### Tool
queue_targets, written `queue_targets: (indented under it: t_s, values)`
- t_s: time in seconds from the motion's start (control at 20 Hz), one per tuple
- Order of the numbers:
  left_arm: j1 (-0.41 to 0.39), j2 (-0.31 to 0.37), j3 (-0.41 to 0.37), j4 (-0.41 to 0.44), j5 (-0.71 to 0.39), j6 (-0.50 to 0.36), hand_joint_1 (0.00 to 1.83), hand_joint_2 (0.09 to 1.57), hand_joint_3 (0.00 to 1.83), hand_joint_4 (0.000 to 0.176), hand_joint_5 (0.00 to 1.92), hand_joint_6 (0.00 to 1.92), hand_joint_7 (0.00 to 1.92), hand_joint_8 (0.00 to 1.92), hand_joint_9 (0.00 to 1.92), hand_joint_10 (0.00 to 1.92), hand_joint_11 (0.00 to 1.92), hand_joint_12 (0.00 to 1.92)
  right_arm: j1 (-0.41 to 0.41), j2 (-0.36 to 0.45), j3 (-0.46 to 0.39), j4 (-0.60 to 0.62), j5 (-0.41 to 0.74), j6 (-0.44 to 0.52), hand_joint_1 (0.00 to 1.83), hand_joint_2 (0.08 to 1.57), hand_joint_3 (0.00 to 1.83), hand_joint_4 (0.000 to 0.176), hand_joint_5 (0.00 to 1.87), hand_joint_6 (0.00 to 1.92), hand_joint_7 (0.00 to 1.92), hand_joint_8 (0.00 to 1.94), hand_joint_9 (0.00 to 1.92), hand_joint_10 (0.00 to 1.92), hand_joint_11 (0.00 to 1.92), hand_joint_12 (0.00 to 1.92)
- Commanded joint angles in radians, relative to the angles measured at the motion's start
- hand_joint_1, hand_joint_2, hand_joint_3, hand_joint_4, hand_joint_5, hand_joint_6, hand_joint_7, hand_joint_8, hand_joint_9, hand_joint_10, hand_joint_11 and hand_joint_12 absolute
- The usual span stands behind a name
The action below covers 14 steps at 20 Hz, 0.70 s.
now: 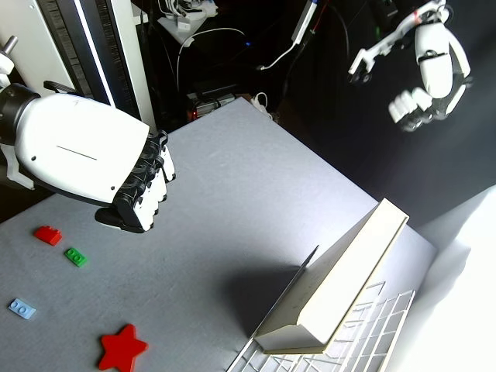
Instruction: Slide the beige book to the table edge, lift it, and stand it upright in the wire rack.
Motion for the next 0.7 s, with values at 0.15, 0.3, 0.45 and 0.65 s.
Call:
queue_targets:
  t_s: [0.15,0.3,0.45,0.65]
  values:
    - [-0.226,0.01,0.047,0.749,-0.214,-0.466,0.54,1.47,0.0,0.0,0.99,1.82,1.17,1.71,1.14,1.89,1.06,1.92,0.016,0.006,-0.002,0.006,0.104,0.002,0.3,1.44,0.0,0.0,1.03,1.92,1.19,1.91,1.24,1.92,1.17,1.92]
    - [-0.295,0.012,0.083,0.908,-0.291,-0.519,0.54,1.47,0.0,0.0,0.98,1.84,1.15,1.76,1.12,1.92,1.05,1.92,0.016,0.006,-0.002,0.006,0.104,0.002,0.3,1.43,0.0,0.0,0.97,1.91,1.15,1.87,1.2,1.92,1.12,1.92]
    - [-0.34,0.016,0.117,1.023,-0.358,-0.552,0.52,1.48,0.0,0.0,0.97,1.83,1.12,1.76,1.1,1.92,1.04,1.92,0.017,0.006,-0.002,0.006,0.104,0.002,0.33,1.42,0.0,0.0,0.91,1.79,1.08,1.77,1.1,1.92,1.05,1.92]
    - [-0.371,0.041,0.116,1.155,-0.378,-0.586,0.48,1.49,0.0,0.0,1.0,1.73,1.13,1.7,1.11,1.91,1.03,1.92,0.017,0.006,-0.002,0.006,0.104,0.002,0.37,1.36,0.0,0.0,0.82,1.39,1.0,1.55,0.96,1.89,0.83,1.92]
